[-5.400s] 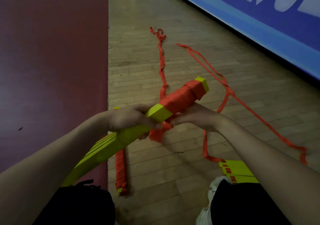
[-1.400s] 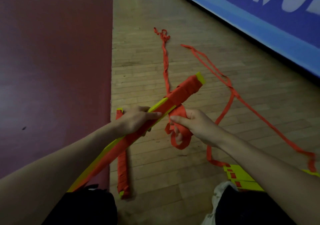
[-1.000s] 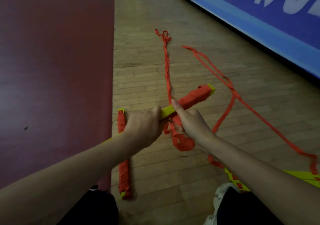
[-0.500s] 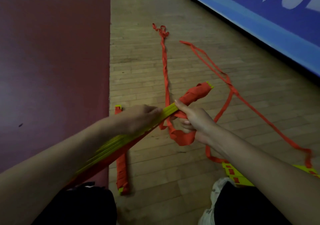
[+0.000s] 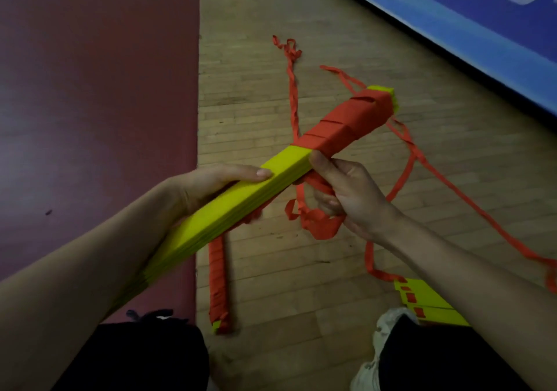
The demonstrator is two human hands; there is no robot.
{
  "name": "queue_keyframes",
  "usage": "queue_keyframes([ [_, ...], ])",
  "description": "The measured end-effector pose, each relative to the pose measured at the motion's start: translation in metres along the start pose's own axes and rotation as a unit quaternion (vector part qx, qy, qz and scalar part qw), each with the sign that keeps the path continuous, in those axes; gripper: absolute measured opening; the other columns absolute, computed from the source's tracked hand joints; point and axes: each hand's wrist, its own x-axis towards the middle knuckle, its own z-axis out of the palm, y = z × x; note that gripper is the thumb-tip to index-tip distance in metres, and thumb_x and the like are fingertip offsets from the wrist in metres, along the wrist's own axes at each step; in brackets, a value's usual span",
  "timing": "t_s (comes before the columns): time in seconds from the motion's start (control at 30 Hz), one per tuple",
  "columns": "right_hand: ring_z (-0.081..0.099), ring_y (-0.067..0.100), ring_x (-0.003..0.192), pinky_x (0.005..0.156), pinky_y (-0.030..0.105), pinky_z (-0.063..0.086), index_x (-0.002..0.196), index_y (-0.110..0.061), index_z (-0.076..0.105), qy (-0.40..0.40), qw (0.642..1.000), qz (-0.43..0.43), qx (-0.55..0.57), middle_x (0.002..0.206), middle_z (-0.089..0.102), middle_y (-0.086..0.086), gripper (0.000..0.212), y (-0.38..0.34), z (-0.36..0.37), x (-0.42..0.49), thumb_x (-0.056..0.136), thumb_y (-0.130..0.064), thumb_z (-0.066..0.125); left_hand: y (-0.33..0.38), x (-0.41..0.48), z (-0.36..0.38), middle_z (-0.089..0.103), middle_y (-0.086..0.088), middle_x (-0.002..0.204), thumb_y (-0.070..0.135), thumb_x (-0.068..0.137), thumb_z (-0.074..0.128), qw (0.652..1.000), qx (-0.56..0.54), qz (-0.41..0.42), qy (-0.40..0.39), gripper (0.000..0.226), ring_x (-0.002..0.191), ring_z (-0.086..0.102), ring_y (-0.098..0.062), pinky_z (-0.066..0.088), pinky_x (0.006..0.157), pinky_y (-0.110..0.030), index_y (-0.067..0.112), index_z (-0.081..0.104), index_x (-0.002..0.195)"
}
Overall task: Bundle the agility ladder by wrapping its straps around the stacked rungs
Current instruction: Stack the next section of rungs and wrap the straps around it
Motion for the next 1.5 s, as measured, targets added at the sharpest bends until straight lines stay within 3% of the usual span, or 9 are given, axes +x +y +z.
queue_keyframes([
  [0.1, 0.022, 0.007, 0.035, 0.037, 0.017, 0.021, 0.072, -0.009, 0.071, -0.021, 1.000, -0.008, -0.006, 0.066, 0.036, 0.040, 0.037, -0.001, 0.000, 0.000, 0.078, -0.045, 0.067, 0.001, 0.000, 0.005, 0.067, -0.016, 0.094, 0.045, 0.059, 0.084, 0.985, -0.078, 0.014, -0.153, 0.059, 0.091, 0.068, -0.043, 0.057, 0.069, -0.042, 0.014, 0.071, 0.107],
  [0.2, 0.022, 0.006, 0.033, 0.037, 0.016, 0.022, 0.077, 0.001, 0.064, -0.023, 1.000, 0.000, -0.015, 0.047, 0.031, 0.014, 0.042, 0.000, -0.003, -0.004, 0.081, -0.040, 0.060, 0.003, -0.001, 0.009, 0.068, -0.014, 0.080, 0.047, 0.061, 0.084, 0.976, -0.039, -0.024, -0.213, 0.047, 0.056, 0.069, -0.025, 0.056, 0.049, -0.030, 0.015, 0.073, 0.094],
  [0.33, 0.036, 0.008, 0.036, 0.036, 0.016, 0.030, 0.084, -0.005, 0.065, -0.048, 0.990, 0.033, -0.129, 0.043, 0.045, -0.001, 0.030, -0.003, -0.014, -0.005, 0.090, -0.031, 0.053, 0.001, 0.003, 0.008, 0.055, -0.005, 0.059, 0.044, 0.058, 0.088, 0.985, -0.036, -0.027, -0.167, 0.046, 0.037, 0.051, -0.013, 0.045, 0.039, -0.019, 0.012, 0.067, 0.083],
  [0.47, 0.066, 0.011, 0.060, 0.047, 0.015, 0.045, 0.093, -0.007, 0.067, -0.155, 0.957, 0.103, -0.222, 0.073, 0.073, 0.002, 0.011, -0.012, -0.029, -0.006, 0.092, -0.011, 0.057, -0.004, 0.007, 0.012, 0.052, -0.007, 0.061, 0.044, 0.060, 0.086, 0.990, 0.010, -0.014, -0.139, 0.045, 0.041, 0.049, -0.017, 0.043, 0.041, -0.021, 0.011, 0.065, 0.083],
  [0.7, 0.069, 0.017, 0.081, 0.067, 0.028, 0.042, 0.100, 0.000, 0.070, -0.166, 0.941, 0.122, -0.267, 0.090, 0.075, 0.009, 0.019, -0.001, -0.030, -0.011, 0.093, -0.014, 0.058, -0.001, 0.007, 0.006, 0.052, -0.009, 0.063, 0.040, 0.068, 0.081, 0.993, 0.058, -0.012, -0.100, 0.039, 0.044, 0.051, -0.020, 0.043, 0.043, -0.026, 0.010, 0.065, 0.088],
  [0.83, 0.069, 0.015, 0.067, 0.063, 0.022, 0.052, 0.091, -0.004, 0.067, -0.123, 0.967, 0.126, -0.186, 0.073, 0.072, 0.006, 0.013, 0.001, -0.028, -0.011, 0.091, -0.014, 0.059, -0.002, 0.010, 0.010, 0.050, -0.008, 0.062, 0.029, 0.081, 0.060, 0.998, 0.056, -0.011, -0.042, 0.026, 0.043, 0.048, -0.020, 0.042, 0.043, -0.023, 0.005, 0.057, 0.090],
  [1.07, 0.053, 0.012, 0.047, 0.053, 0.023, 0.047, 0.082, -0.004, 0.064, -0.089, 0.979, 0.145, -0.111, 0.055, 0.057, 0.003, 0.025, 0.000, -0.026, -0.009, 0.081, -0.029, 0.064, -0.003, 0.011, 0.009, 0.054, -0.009, 0.063, 0.027, 0.080, 0.061, 0.999, 0.050, 0.020, -0.003, 0.027, 0.044, 0.049, -0.022, 0.043, 0.043, -0.026, 0.003, 0.056, 0.092],
  [1.3, 0.065, 0.002, 0.055, 0.048, 0.010, 0.043, 0.091, -0.002, 0.064, -0.048, 0.973, 0.097, -0.205, 0.069, 0.069, 0.006, 0.013, 0.004, -0.022, -0.009, 0.093, -0.013, 0.059, -0.007, 0.011, 0.009, 0.061, -0.013, 0.070, 0.029, 0.080, 0.067, 0.993, 0.095, 0.018, 0.067, 0.031, 0.052, 0.055, -0.025, 0.046, 0.048, -0.031, 0.003, 0.059, 0.097],
  [1.5, 0.051, 0.008, 0.041, 0.047, 0.021, 0.046, 0.079, -0.007, 0.062, -0.002, 0.959, 0.062, -0.277, 0.057, 0.062, 0.001, 0.022, 0.014, -0.011, -0.005, 0.097, -0.017, 0.054, -0.012, 0.021, 0.024, 0.056, -0.011, 0.071, 0.023, 0.092, 0.063, 0.966, 0.207, 0.036, 0.153, 0.021, 0.063, 0.055, -0.026, 0.047, 0.049, -0.033, 0.010, 0.056, 0.106],
])
